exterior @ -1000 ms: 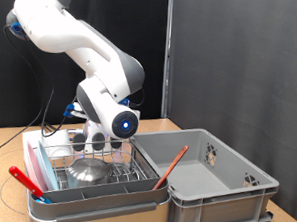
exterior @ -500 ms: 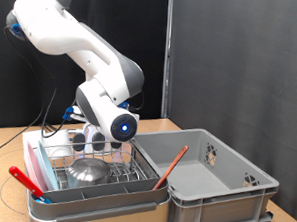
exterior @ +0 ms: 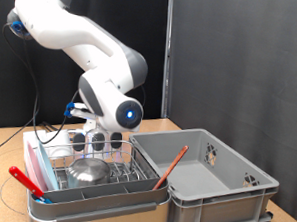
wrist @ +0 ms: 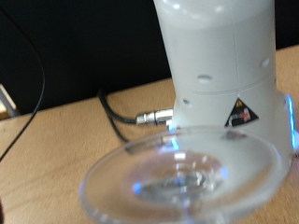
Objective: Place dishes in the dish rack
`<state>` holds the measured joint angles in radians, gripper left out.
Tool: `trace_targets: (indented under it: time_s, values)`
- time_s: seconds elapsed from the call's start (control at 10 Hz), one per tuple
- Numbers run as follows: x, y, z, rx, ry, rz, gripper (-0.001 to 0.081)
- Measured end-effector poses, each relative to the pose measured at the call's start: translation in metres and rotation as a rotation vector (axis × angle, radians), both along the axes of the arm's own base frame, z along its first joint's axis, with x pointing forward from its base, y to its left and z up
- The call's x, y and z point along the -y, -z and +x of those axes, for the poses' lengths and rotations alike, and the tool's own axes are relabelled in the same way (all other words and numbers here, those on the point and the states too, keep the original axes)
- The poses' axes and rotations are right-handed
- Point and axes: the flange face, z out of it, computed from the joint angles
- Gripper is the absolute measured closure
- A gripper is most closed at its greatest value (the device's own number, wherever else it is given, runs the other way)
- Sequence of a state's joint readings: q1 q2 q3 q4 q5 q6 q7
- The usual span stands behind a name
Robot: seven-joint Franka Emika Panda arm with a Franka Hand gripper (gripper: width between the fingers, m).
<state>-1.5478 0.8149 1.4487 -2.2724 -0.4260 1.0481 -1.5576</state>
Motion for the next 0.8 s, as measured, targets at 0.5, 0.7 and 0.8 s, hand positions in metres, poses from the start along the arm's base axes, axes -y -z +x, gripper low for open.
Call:
trace_targets:
  time_s: [0.5,0.7,0.8]
  values:
    - [-0.01,-0.07,0.039,0.196,-0.058,0.006,0.0001]
    - [-0.011,-0.099,0.05,0.236,-0.06,0.007,0.0001]
    - [-0.011,-0.113,0.055,0.234,-0.058,0.016,0.0001]
